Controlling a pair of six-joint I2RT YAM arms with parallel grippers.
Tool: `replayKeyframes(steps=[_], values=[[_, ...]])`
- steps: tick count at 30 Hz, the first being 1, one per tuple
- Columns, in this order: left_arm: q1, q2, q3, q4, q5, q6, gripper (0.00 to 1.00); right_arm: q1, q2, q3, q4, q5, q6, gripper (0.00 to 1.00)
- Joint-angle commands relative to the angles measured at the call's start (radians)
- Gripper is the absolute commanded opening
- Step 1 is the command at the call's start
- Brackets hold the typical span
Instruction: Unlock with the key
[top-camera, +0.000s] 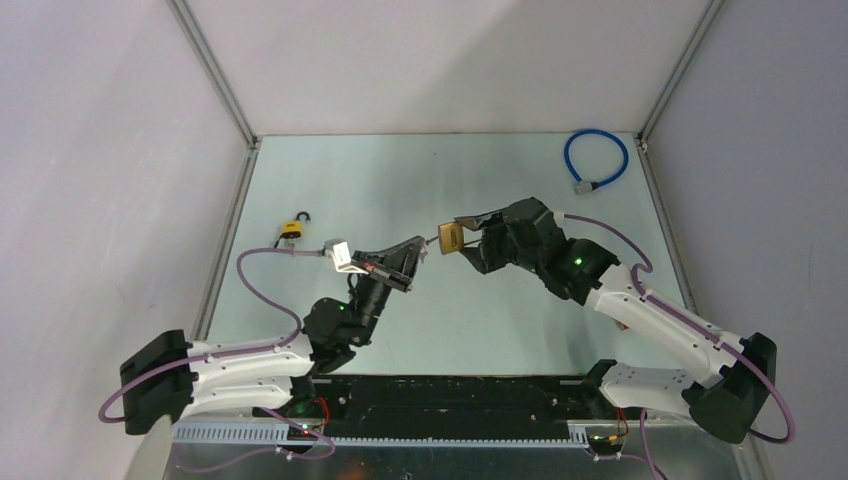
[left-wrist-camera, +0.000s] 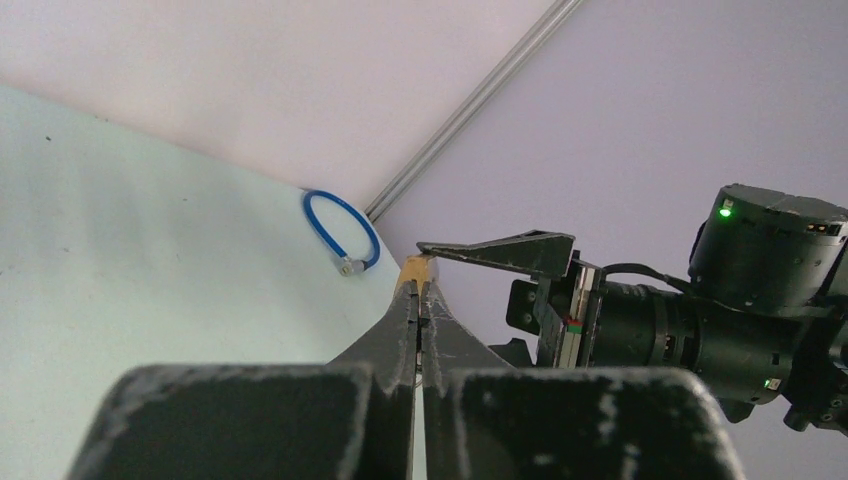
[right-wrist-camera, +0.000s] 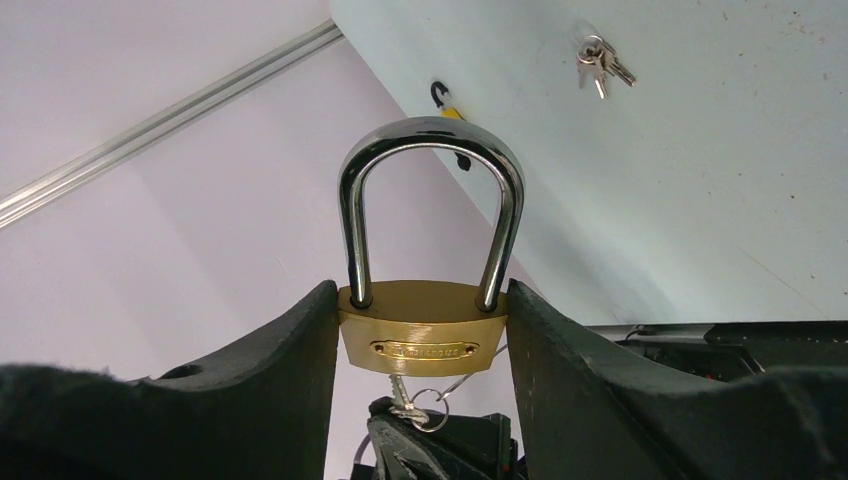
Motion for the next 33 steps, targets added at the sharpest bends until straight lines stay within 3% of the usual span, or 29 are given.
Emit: replayKeyframes(steps=[1,33], values=[[-0.007,-0.014,0.021,0.066,-0.030,0.045,0.00,0.007,-0.043,0.022,0.088,0.001,0.010,0.00],[-0.008,0.043,0.042,0.068,0.013,0.033,0.00,0.004,-0.041,0.023,0.131,-0.017,-0.021,0.00]])
